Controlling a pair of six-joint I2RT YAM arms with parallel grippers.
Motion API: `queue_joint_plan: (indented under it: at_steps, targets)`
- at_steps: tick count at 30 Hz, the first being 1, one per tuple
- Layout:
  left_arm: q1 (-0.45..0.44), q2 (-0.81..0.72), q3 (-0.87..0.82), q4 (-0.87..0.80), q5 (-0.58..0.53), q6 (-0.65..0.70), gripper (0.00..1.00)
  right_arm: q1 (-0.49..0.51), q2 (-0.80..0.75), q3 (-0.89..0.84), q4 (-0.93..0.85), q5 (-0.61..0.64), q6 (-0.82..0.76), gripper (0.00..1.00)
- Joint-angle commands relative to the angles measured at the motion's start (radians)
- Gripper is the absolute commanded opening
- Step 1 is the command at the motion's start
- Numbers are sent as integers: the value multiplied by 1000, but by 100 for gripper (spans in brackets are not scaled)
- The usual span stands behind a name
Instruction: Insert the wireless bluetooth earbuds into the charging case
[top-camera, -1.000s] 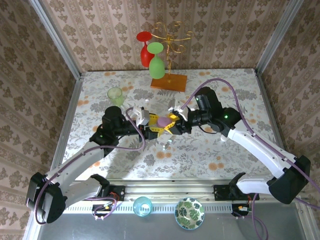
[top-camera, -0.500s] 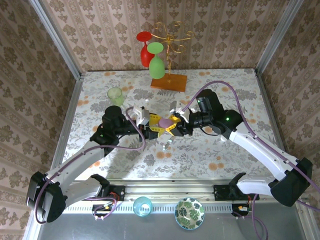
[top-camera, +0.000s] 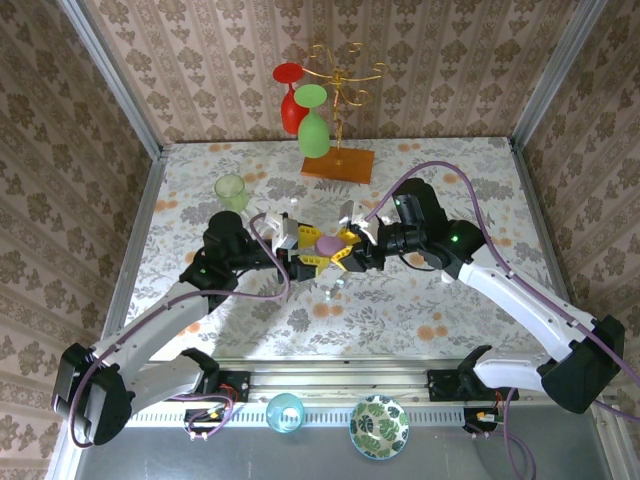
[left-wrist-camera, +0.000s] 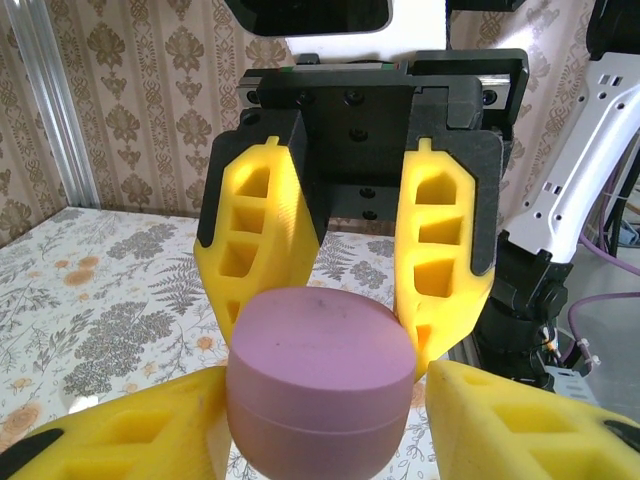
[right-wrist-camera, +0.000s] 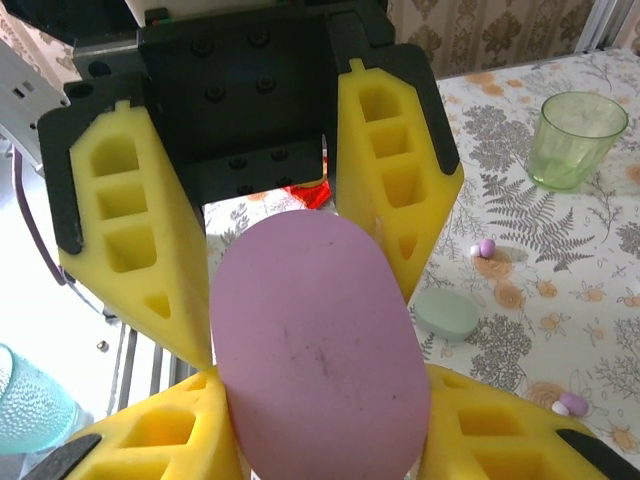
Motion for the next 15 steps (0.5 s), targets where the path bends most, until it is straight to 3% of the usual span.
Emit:
queue_joint_plan:
  at_steps: [1, 15]
  targets:
    - [-2, -8, 24, 29, 32, 6, 56, 1, -36, -14, 47, -30, 31, 9]
    - [-2, -8, 28, 35, 53, 5, 37, -2, -33, -21, 41, -41, 36, 9]
